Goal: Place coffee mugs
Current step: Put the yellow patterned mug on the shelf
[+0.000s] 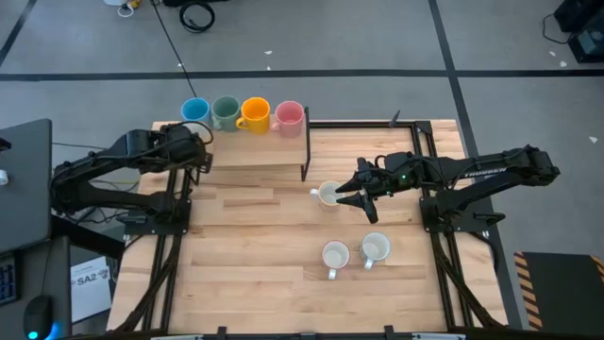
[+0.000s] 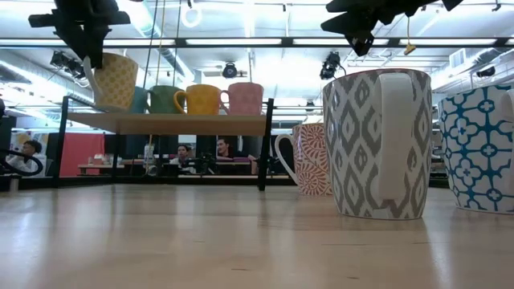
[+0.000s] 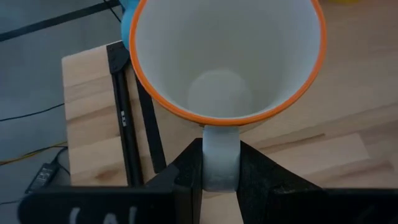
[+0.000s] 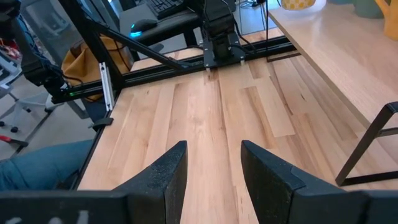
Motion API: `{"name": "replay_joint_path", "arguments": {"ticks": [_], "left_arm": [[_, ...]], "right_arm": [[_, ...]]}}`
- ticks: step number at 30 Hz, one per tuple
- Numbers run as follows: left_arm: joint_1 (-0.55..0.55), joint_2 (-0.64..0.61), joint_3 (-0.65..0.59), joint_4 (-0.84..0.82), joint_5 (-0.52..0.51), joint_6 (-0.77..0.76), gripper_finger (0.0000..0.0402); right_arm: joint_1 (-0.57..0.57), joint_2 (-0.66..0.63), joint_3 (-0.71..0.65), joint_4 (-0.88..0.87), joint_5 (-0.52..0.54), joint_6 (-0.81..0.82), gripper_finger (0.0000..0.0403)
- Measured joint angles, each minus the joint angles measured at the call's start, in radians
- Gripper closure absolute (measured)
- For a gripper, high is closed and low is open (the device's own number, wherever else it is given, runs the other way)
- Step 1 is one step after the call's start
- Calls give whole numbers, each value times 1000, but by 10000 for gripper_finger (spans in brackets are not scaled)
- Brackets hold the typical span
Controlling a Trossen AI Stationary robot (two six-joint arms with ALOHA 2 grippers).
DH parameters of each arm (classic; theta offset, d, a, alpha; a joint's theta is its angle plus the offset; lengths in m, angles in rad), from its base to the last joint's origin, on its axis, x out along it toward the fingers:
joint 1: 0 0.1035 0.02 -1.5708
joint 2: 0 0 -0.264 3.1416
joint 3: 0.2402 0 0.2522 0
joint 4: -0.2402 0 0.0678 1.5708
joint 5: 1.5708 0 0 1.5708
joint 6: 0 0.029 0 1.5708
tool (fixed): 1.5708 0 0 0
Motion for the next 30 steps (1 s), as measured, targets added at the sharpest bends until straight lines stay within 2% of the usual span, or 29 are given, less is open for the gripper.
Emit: {"name": "replay_joint_path", "arguments": {"ticks": [13, 18, 30], "left_arm": [[55, 5, 0, 15, 5, -38, 326], [55, 23, 0, 26, 46, -37, 326], [64, 67, 0, 24, 13, -35, 326]], "right_arm": [[0, 0, 0, 0, 0, 0, 247], [0, 0, 0, 0, 0, 0, 247], [0, 0, 0, 1, 0, 0, 247]]}}
